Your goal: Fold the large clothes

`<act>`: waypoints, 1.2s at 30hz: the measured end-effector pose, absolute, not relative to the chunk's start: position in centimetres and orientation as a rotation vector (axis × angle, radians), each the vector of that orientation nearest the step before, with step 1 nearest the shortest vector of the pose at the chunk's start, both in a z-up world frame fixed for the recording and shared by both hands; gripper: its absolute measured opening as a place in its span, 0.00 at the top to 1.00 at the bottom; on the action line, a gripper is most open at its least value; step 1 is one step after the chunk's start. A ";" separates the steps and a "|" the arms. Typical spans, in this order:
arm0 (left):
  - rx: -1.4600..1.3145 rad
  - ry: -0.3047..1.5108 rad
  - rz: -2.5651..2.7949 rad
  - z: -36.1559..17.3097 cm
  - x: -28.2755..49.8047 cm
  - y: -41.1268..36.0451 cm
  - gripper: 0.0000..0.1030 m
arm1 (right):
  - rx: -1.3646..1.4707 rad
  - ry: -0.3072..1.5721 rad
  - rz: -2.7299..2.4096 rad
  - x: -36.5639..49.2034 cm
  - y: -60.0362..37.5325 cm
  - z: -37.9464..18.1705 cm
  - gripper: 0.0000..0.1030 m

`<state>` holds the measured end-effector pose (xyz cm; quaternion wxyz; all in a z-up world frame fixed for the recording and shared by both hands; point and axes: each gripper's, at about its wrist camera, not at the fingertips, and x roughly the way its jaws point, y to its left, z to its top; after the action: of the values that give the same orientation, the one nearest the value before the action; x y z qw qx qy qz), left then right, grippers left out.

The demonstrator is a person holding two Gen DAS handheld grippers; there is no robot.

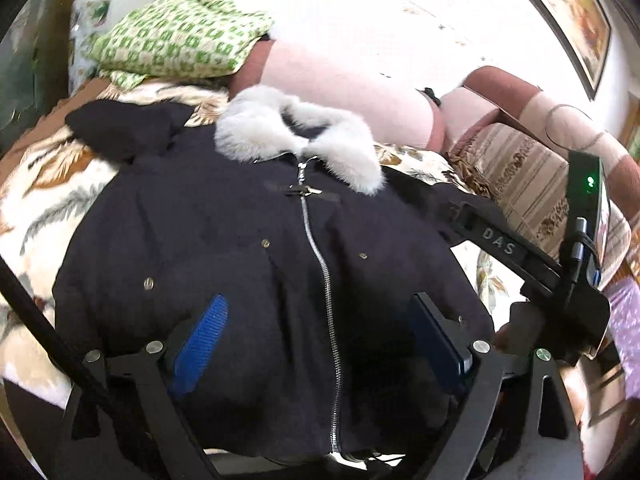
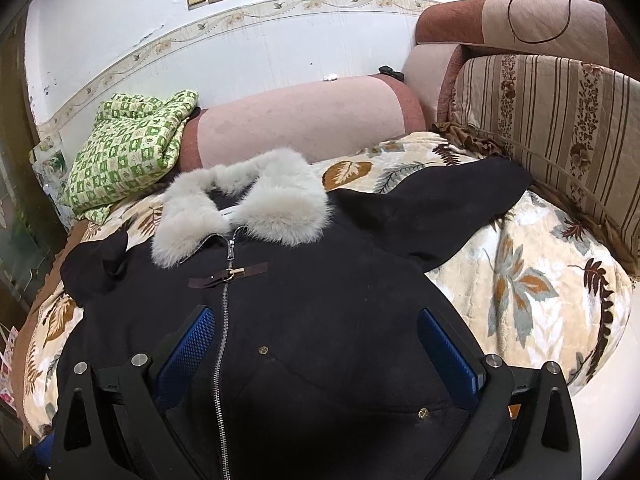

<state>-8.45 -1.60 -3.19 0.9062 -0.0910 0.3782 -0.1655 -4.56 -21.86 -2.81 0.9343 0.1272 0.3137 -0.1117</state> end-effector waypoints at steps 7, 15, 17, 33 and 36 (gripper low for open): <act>-0.059 0.676 -0.165 -0.3 -6.7 -0.8 0.11 | 0.235 0.607 -0.209 -5.2 -21.3 -2.3 0.01; -0.028 0.567 -0.015 2.8 -4.0 2.4 0.09 | 0.213 0.530 -0.202 -6.1 -20.6 -1.3 0.01; -0.025 0.569 0.006 3.1 -3.4 2.9 0.07 | 0.191 0.485 -0.203 -6.5 -20.2 -1.0 0.01; -0.010 0.740 0.032 -0.8 -2.2 2.3 0.07 | 0.108 0.551 -0.140 -5.2 -18.6 -2.4 0.01; 0.004 0.740 0.034 -1.4 -2.2 1.7 0.07 | 0.126 0.567 -0.138 -5.0 -18.9 -2.7 0.01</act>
<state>-2.25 1.75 -1.36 0.9323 0.0018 0.3614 0.0164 -5.02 -18.85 -2.68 0.9557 0.0619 0.2794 -0.0682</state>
